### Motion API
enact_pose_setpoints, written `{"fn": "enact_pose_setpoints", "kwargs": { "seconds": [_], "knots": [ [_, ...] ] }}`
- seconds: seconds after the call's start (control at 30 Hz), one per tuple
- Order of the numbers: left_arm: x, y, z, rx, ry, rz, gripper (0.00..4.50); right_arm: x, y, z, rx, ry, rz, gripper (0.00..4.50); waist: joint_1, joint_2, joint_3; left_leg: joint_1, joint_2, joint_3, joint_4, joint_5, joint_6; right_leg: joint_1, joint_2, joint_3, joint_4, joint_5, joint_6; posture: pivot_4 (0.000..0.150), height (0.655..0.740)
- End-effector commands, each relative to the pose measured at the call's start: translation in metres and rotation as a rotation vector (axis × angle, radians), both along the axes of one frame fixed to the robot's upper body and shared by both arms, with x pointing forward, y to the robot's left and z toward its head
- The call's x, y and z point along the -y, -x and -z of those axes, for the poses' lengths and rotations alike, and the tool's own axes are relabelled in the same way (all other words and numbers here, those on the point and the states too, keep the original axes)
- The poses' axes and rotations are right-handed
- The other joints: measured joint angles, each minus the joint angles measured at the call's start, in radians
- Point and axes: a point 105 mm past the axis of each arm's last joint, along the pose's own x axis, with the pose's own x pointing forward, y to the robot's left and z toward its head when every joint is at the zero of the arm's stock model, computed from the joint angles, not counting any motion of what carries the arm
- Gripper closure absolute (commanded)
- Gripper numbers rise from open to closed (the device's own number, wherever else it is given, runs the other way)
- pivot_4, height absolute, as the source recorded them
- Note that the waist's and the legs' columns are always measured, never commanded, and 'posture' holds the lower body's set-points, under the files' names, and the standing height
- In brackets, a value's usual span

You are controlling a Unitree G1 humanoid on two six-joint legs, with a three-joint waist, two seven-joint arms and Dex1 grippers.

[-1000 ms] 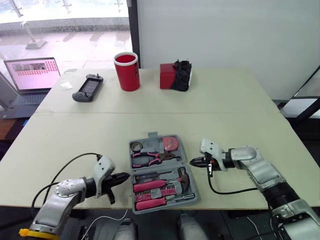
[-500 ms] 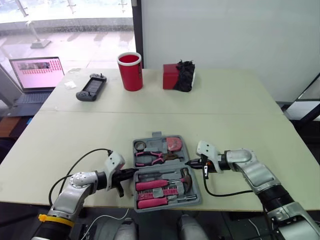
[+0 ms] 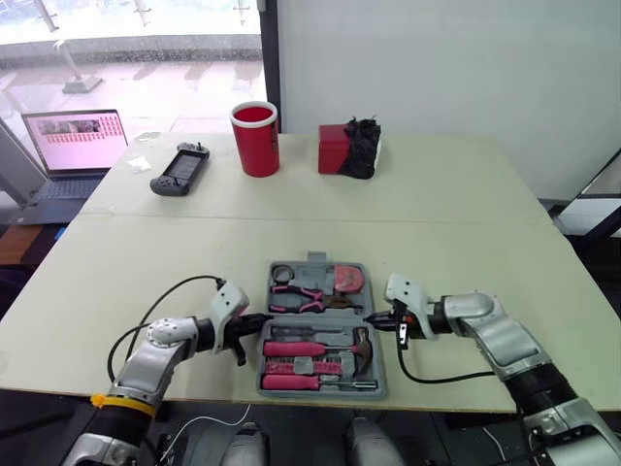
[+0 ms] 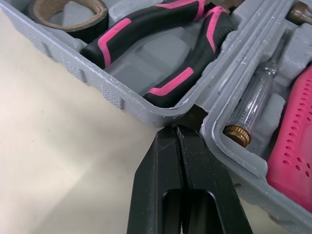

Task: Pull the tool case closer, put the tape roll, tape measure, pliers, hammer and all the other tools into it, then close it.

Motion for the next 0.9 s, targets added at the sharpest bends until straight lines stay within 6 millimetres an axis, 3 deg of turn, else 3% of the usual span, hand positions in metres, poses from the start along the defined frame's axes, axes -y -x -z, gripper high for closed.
{"fn": "enact_pose_setpoints", "kwargs": {
  "seconds": [0.03,0.47,0.57,0.6,0.67,0.73,0.83,0.9],
  "knots": [
    [0.014,-0.002,-0.012,0.059,0.019,0.057,4.50,-0.005,0.011,0.005,-0.034,-0.001,-0.034,4.46,0.000,0.000,0.000,0.000,0.000,0.000,0.000,0.000,0.000,0.000,0.000,0.000,0.000,0.000,0.000,0.150,0.7400],
    [0.011,0.009,-0.005,0.027,0.001,0.075,4.50,0.001,0.007,0.008,-0.041,0.014,-0.007,4.46,-0.002,0.000,0.000,0.000,0.000,0.000,0.000,0.000,0.000,0.000,0.000,0.000,0.000,0.000,0.000,0.150,0.7400],
    [0.000,0.006,-0.005,0.036,-0.025,0.040,4.50,0.007,0.005,0.008,-0.040,0.026,0.004,4.46,-0.002,0.000,0.000,0.000,0.000,0.000,0.000,0.000,0.000,0.000,0.000,0.000,0.000,0.000,0.000,0.150,0.7400],
    [-0.012,0.003,-0.006,0.046,-0.053,0.013,4.50,0.013,0.004,0.007,-0.035,0.040,0.020,4.46,-0.002,0.000,0.000,0.000,0.000,0.000,0.000,0.000,0.000,0.000,0.000,0.000,0.000,0.000,0.000,0.150,0.7400],
    [-0.042,0.003,-0.014,0.064,-0.088,-0.036,4.50,0.035,-0.002,-0.001,0.013,0.119,0.050,4.46,-0.002,0.000,0.000,0.000,0.000,0.000,0.000,0.000,0.000,0.000,0.000,0.000,0.000,0.000,0.000,0.150,0.7400],
    [-0.058,0.004,-0.023,0.081,-0.087,-0.053,4.50,0.045,-0.008,-0.013,0.045,0.123,0.082,4.46,-0.002,0.000,0.000,0.000,0.000,0.000,0.000,0.000,0.000,0.000,0.000,0.000,0.000,0.000,0.000,0.150,0.7400],
    [-0.058,0.008,-0.042,0.112,0.007,-0.029,4.50,0.051,-0.016,-0.028,0.076,0.080,0.131,4.46,-0.002,0.000,0.000,0.000,0.000,0.000,0.000,0.000,0.000,0.000,0.000,0.000,0.000,0.000,0.000,0.150,0.7400],
    [-0.045,0.016,-0.054,0.113,0.088,0.028,4.50,0.049,-0.023,-0.036,0.050,-0.018,0.197,4.46,-0.002,0.000,0.000,0.000,0.000,0.000,0.000,0.000,0.000,0.000,0.000,0.000,0.000,0.000,0.000,0.150,0.7400]
  ]
}}
